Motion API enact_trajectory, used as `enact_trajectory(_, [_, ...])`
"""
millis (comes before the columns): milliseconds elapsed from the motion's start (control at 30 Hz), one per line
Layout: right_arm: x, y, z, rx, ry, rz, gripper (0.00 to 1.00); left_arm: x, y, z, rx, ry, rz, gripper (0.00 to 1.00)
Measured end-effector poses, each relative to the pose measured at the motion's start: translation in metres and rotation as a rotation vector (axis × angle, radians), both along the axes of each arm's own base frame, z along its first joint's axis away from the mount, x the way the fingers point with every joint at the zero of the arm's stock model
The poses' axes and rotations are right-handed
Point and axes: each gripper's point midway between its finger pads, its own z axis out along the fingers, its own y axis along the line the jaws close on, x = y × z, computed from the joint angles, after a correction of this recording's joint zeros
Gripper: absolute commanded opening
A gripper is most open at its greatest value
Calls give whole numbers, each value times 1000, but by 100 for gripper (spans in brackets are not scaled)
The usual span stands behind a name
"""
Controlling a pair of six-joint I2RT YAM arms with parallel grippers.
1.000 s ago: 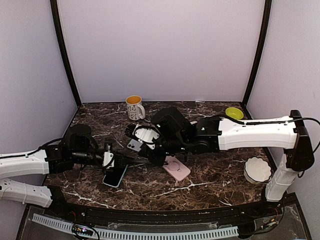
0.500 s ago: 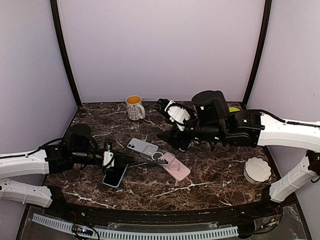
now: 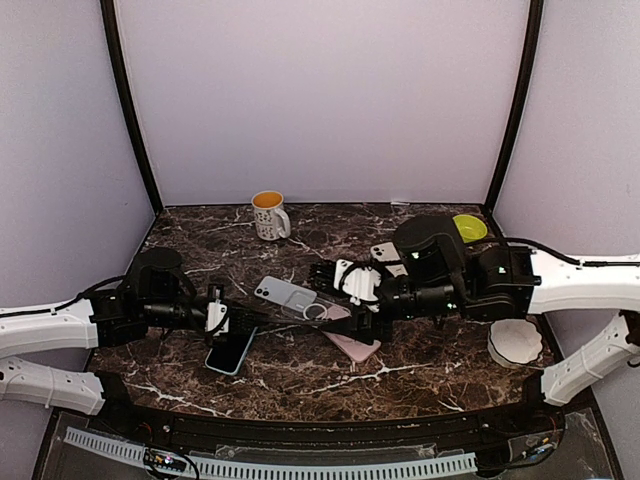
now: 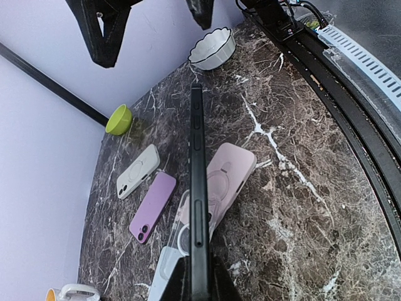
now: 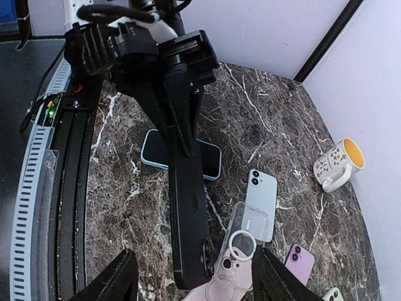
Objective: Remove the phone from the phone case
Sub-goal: Pass from the left arm to the right
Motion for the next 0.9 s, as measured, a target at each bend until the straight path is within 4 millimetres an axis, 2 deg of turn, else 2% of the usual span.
enact_trajectory(133, [4, 6, -15, -45, -35, -3, 58, 0, 0, 0, 0, 0, 0, 0])
enact_trajectory(233, [11, 10, -34, -101, -53, -19, 57, 0, 0, 0, 0, 0, 0, 0])
enact_trajectory(367, [15, 12, -49, -147, -67, -29, 47, 0, 0, 0, 0, 0, 0, 0])
enact_trajectory(533, [19, 13, -50, -157, -97, -44, 28, 0, 0, 0, -1, 0, 0, 0])
enact_trajectory(900, [22, 16, -56, -182, -152, -75, 23, 3, 1, 1, -1, -5, 18, 0])
